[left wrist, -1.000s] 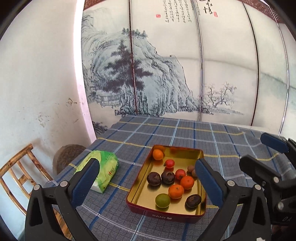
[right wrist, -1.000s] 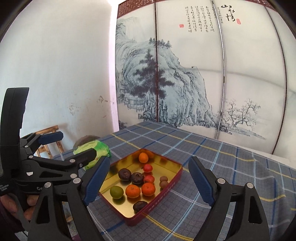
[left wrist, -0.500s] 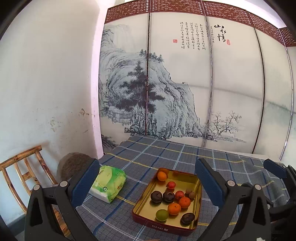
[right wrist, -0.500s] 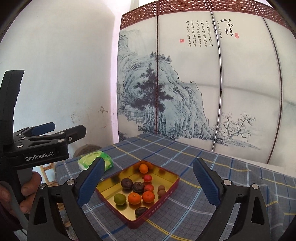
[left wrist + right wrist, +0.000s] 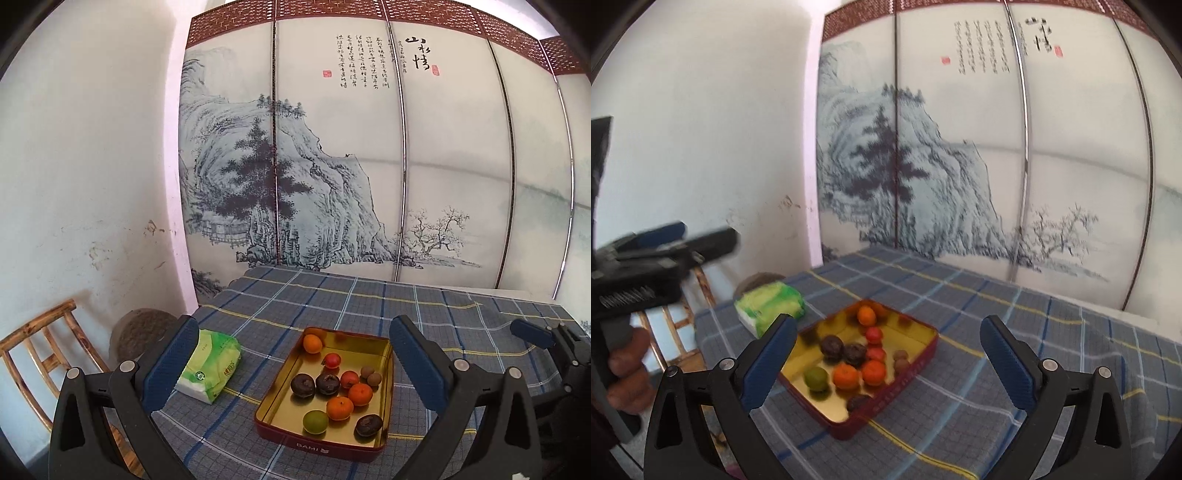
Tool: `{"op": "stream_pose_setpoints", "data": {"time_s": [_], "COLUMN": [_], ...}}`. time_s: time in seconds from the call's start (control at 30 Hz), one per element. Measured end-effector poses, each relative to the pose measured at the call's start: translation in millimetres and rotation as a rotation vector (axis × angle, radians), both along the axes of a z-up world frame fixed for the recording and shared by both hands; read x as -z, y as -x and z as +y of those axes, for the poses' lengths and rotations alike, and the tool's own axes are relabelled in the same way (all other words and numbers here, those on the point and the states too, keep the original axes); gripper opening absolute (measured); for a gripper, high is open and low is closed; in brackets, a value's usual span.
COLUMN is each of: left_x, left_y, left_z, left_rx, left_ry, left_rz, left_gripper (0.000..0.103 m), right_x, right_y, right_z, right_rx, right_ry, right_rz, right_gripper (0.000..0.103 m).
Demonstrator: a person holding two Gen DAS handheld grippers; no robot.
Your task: Organize fruits
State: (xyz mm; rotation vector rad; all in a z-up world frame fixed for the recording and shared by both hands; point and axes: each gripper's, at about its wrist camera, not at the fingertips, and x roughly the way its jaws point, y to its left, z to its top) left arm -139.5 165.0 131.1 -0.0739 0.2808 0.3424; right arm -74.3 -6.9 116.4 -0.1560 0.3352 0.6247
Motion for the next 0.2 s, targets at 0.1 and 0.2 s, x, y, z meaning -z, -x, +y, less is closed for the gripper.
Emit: {"op": "stream_pose_setpoints", "data": {"time_s": [0.1, 0.2], "left_x": [3, 6], "left_y": [-4, -10], "left_z": [3, 3], "left_rx": [-0.014, -0.011], "left_ry": [0.009, 0.017], "left_rz": [0.021, 0.047], "left_gripper": [0.103, 0.103], "right_x": [27, 52], "right_y": [-39, -79], "right_z": [-24, -54], "right_rx": [0.069, 0.149], "right_ry": [0.076, 0.149], "right_rz": [0.093, 0.197], "right_gripper": [0.099, 0.099]}}
